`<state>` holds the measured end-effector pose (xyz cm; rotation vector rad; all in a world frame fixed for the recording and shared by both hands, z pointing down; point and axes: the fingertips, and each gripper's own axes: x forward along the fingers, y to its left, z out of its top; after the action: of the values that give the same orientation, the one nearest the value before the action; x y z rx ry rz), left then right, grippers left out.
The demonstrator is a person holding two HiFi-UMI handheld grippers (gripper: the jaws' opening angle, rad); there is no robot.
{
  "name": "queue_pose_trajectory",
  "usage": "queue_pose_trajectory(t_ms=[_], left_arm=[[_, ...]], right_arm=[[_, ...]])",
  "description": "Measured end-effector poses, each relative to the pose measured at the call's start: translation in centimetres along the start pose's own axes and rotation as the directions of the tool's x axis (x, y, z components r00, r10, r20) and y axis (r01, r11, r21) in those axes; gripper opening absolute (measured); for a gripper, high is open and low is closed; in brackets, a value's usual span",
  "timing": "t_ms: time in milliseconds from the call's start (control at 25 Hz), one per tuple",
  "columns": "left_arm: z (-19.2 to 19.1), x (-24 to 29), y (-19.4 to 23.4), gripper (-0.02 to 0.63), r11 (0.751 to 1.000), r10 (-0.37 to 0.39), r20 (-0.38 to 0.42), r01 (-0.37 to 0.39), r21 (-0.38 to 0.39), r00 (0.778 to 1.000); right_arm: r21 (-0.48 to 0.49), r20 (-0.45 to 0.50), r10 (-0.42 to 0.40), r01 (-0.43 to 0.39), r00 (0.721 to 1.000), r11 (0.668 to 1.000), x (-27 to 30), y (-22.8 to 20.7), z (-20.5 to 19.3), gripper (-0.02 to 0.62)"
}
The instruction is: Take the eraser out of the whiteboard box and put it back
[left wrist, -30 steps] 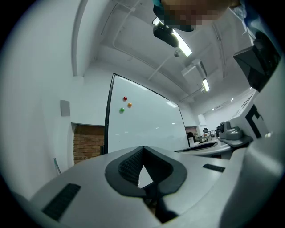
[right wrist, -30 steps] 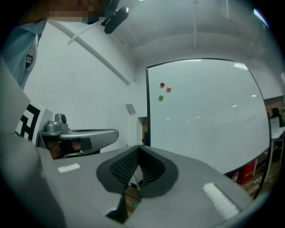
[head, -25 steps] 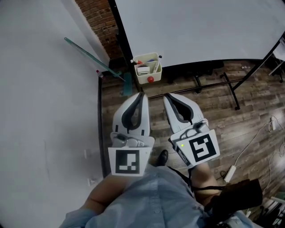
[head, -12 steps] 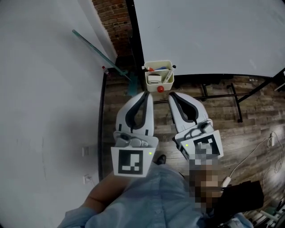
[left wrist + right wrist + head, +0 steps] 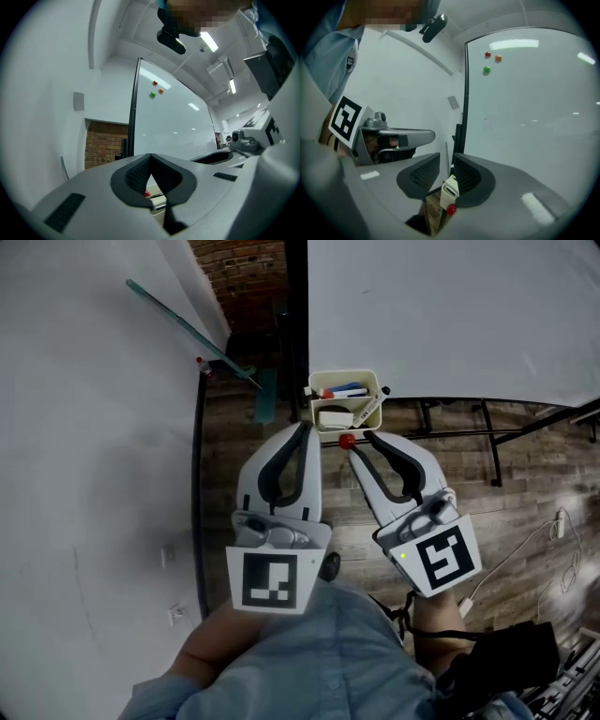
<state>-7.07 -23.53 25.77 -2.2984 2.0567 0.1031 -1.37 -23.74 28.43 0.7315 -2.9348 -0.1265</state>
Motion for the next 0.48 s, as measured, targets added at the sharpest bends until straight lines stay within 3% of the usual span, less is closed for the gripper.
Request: queue_pose_trajectory(t_ms=[200,480], left_arm=[[-1.8,1.6,1.6,0.005,1.0,-0.003,-0.03,0.003,-0.021,1.0],[-3.4,3.4,4.1,0.005,0.999,0.018,-0.056,-0.021,-0.041,0.998]], right_arm=[[-0.069,-0.063,0.074,-0.078,0.995,0.995,2.2,-0.1,-2.3,0.164],[-0.135,-0.183,0.101,-0.126,0.978,0.983,5.0,-1.5,-5.7,0.184]])
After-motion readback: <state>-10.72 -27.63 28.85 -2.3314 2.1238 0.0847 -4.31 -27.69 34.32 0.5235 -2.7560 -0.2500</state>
